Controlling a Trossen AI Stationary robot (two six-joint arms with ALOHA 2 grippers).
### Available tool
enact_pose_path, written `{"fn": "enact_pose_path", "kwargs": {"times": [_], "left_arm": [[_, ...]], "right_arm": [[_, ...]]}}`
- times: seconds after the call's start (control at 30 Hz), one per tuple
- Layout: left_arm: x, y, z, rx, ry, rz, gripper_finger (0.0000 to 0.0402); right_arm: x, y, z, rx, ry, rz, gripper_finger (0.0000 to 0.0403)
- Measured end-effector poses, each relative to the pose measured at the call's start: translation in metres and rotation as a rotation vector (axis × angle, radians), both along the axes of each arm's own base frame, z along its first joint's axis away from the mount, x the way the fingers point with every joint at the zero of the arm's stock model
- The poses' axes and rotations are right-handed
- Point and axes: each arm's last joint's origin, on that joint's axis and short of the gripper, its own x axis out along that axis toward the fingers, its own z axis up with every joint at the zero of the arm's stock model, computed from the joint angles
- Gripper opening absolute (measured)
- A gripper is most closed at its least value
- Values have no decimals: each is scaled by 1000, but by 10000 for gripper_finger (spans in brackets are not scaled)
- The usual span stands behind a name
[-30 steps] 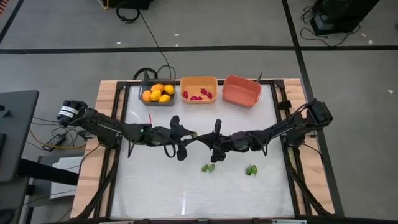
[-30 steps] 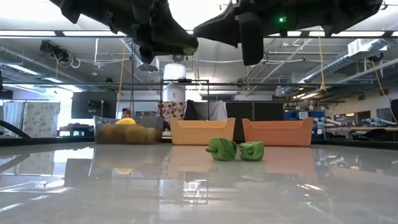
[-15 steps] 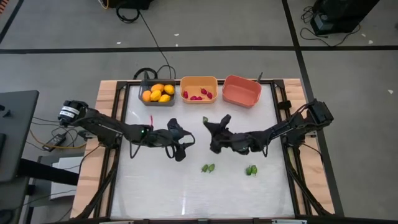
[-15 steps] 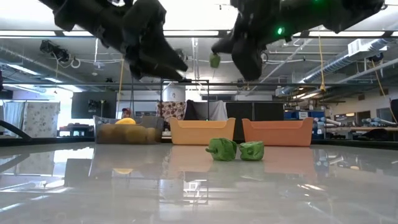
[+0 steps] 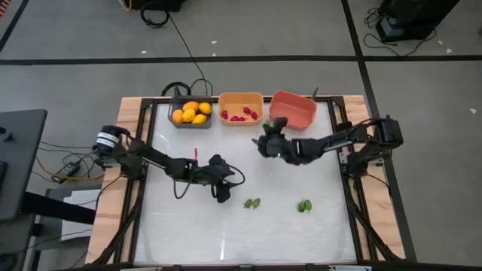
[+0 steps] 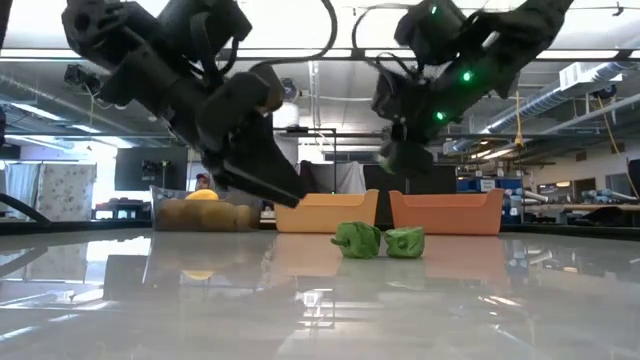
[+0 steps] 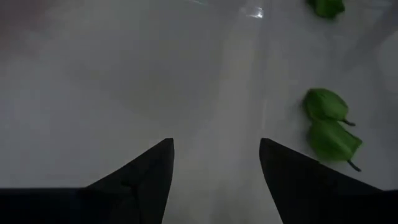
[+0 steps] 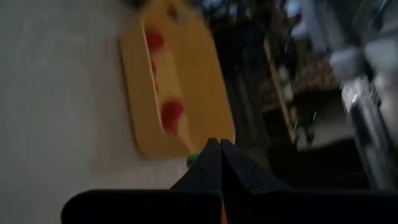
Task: Sort produce into baskets
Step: Put the green chili pepper into the orange bin
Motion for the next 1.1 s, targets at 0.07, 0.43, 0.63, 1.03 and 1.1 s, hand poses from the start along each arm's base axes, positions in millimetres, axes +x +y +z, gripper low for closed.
{"fn": "enact_pose_path", "kwargs": {"times": [0.07,0.43,0.63,1.03,1.1], "left_arm": [[4,-2,-5,-19,-12,-28,242],[11,-5,-6,-29,-81,-75,243],[12,-7,-10,-27,-67,-85,249],[11,-28,-6,-16,-110,-264,251],[9,-39,-8,23,-116,-329,251]], "right_arm": [[-6,-14,-1,27,6,-65,3],[-37,-87,7,268,-204,-287,8],[-55,-118,2,422,-292,-380,48],[-52,-112,1,657,-350,-254,175],[-44,-99,1,698,-344,-184,177]]}}
